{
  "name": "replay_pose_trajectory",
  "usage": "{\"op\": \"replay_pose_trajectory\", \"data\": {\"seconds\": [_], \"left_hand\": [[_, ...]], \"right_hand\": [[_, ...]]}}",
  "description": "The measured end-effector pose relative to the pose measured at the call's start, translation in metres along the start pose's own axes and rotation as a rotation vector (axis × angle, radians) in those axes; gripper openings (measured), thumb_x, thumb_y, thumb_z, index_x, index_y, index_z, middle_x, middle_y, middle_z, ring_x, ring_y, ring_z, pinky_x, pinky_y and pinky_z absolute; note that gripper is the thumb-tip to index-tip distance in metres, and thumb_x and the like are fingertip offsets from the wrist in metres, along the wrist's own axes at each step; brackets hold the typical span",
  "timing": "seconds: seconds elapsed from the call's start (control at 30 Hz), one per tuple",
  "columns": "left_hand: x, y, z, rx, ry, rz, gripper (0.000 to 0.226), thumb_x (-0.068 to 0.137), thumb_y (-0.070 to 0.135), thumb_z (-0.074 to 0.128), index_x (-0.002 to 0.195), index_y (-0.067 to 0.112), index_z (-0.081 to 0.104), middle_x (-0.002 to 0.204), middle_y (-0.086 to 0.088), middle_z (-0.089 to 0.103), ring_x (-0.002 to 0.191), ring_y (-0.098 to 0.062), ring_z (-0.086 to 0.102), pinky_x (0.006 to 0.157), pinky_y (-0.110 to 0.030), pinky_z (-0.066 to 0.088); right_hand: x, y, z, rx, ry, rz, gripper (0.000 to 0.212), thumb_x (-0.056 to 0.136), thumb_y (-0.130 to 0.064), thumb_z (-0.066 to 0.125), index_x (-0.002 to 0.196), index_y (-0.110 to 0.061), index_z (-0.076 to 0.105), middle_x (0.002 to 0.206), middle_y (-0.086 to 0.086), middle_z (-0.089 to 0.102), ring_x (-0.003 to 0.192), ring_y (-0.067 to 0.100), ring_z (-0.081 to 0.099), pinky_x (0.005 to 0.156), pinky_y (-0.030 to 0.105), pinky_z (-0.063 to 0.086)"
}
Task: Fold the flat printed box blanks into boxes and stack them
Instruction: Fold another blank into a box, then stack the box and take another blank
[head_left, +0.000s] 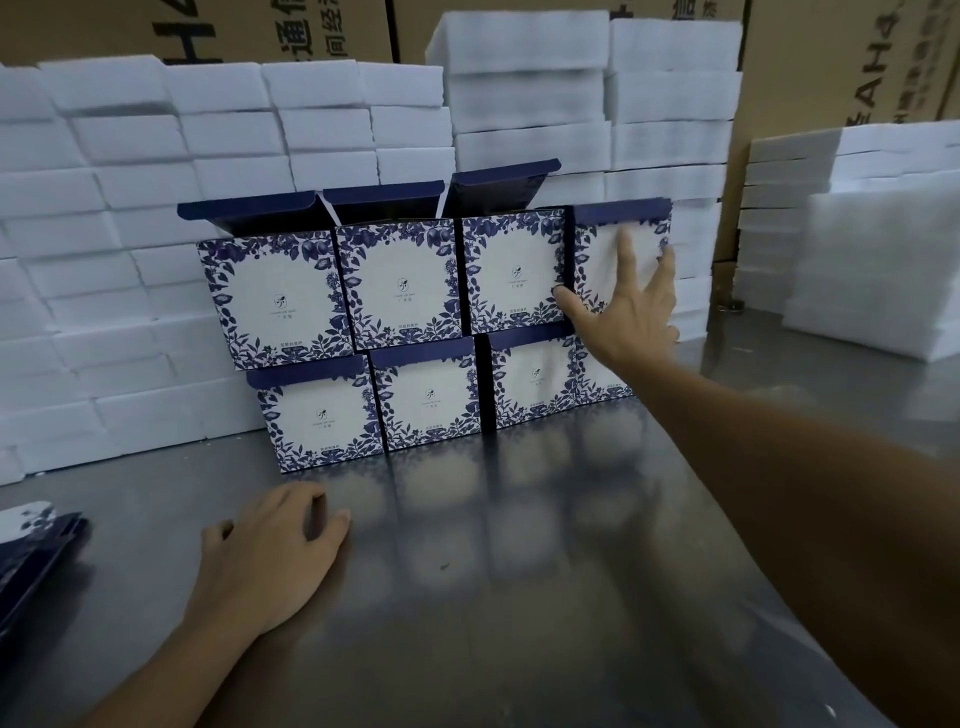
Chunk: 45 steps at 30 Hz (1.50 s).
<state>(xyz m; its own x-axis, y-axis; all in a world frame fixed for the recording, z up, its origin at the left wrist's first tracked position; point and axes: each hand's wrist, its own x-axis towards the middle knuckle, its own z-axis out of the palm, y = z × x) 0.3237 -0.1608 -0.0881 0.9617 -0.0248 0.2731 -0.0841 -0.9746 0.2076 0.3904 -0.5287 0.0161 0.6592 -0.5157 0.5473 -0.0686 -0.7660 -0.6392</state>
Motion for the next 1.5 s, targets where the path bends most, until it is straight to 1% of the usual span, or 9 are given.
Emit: {"op": "replay_pose_trajectory", "data": {"seconds": [0.17,0.23,0.4,0.6,0.77,1.03,1.2,1.33,1.5], "left_hand": [[0.000,0.000,0.000,0.001,0.009,0.004,0.039,0.093,0.065,0.033,0.123,0.042,0.045,0.133,0.017,0.049,0.124,-0.011,0.046,0.102,-0.042,0.029],[-0.001,0.000,0.000,-0.005,0.008,0.000,0.039,0.093,0.065,0.033,0.123,0.042,0.045,0.133,0.017,0.049,0.124,-0.011,0.046,0.103,-0.043,0.029],[-0.001,0.003,-0.002,-0.010,0.008,-0.003,0.041,0.093,0.065,0.031,0.122,0.041,0.045,0.131,0.016,0.050,0.121,-0.012,0.049,0.103,-0.043,0.029],[-0.004,0.007,-0.006,-0.004,0.003,-0.013,0.039,0.094,0.063,0.035,0.121,0.038,0.049,0.129,0.013,0.053,0.120,-0.015,0.050,0.101,-0.043,0.033],[-0.011,0.010,-0.011,0.007,0.049,-0.012,0.027,0.094,0.055,0.044,0.096,0.029,0.053,0.103,0.005,0.058,0.097,-0.021,0.057,0.089,-0.039,0.040],[-0.048,0.022,-0.015,0.030,0.042,-0.007,0.025,0.094,0.051,0.040,0.091,0.027,0.047,0.108,0.002,0.058,0.105,-0.023,0.056,0.090,-0.038,0.039],[-0.080,0.025,-0.021,-0.028,0.002,0.033,0.025,0.093,0.054,0.039,0.091,0.030,0.046,0.110,0.005,0.056,0.112,-0.020,0.052,0.094,-0.038,0.036],[-0.105,0.028,-0.030,-0.061,-0.037,0.108,0.038,0.092,0.050,0.040,0.123,0.033,0.052,0.124,0.007,0.055,0.122,-0.018,0.048,0.099,-0.039,0.036],[-0.140,0.017,-0.040,-0.143,0.049,0.187,0.017,0.093,0.047,0.048,0.094,0.030,0.052,0.101,0.010,0.055,0.104,-0.017,0.053,0.084,-0.034,0.036]], "right_hand": [[-0.020,0.007,0.018,-0.144,-0.262,0.009,0.081,0.087,-0.082,0.033,0.154,-0.052,-0.001,0.169,0.001,-0.006,0.154,0.035,-0.004,0.115,0.073,0.000],[-0.040,0.009,0.030,-0.165,-0.299,0.084,0.080,0.088,-0.081,0.027,0.155,-0.050,-0.004,0.169,0.001,-0.006,0.154,0.033,-0.004,0.115,0.071,-0.003],[-0.104,0.010,0.055,-0.124,-0.293,0.104,0.080,0.094,-0.073,0.029,0.159,-0.037,0.000,0.167,0.011,0.005,0.152,0.032,0.011,0.116,0.061,0.013],[-0.137,-0.010,0.047,0.001,-0.348,0.046,0.075,0.093,-0.069,0.036,0.157,-0.036,0.013,0.161,0.010,0.018,0.148,0.033,0.022,0.116,0.055,0.018],[-0.168,-0.023,0.033,0.131,-0.343,0.025,0.070,0.093,-0.064,0.045,0.152,-0.033,0.024,0.152,0.008,0.031,0.141,0.032,0.033,0.113,0.051,0.024],[-0.230,-0.060,0.014,0.230,-0.493,-0.094,0.065,0.093,-0.059,0.053,0.149,-0.033,0.031,0.149,0.003,0.039,0.136,0.030,0.042,0.109,0.046,0.032],[-0.262,-0.089,0.005,0.337,-0.576,-0.043,0.039,0.095,-0.050,0.056,0.126,-0.027,0.055,0.116,-0.001,0.066,0.112,0.023,0.062,0.103,0.044,0.044],[-0.283,-0.103,0.001,0.306,-0.599,-0.061,0.025,0.089,-0.049,0.058,0.105,-0.030,0.063,0.102,-0.005,0.072,0.104,0.022,0.065,0.092,0.039,0.052],[-0.287,-0.101,-0.002,0.359,-0.565,-0.022,0.016,0.089,-0.037,0.063,0.078,-0.026,0.060,0.078,-0.006,0.067,0.089,0.022,0.068,0.083,0.038,0.055]]}}
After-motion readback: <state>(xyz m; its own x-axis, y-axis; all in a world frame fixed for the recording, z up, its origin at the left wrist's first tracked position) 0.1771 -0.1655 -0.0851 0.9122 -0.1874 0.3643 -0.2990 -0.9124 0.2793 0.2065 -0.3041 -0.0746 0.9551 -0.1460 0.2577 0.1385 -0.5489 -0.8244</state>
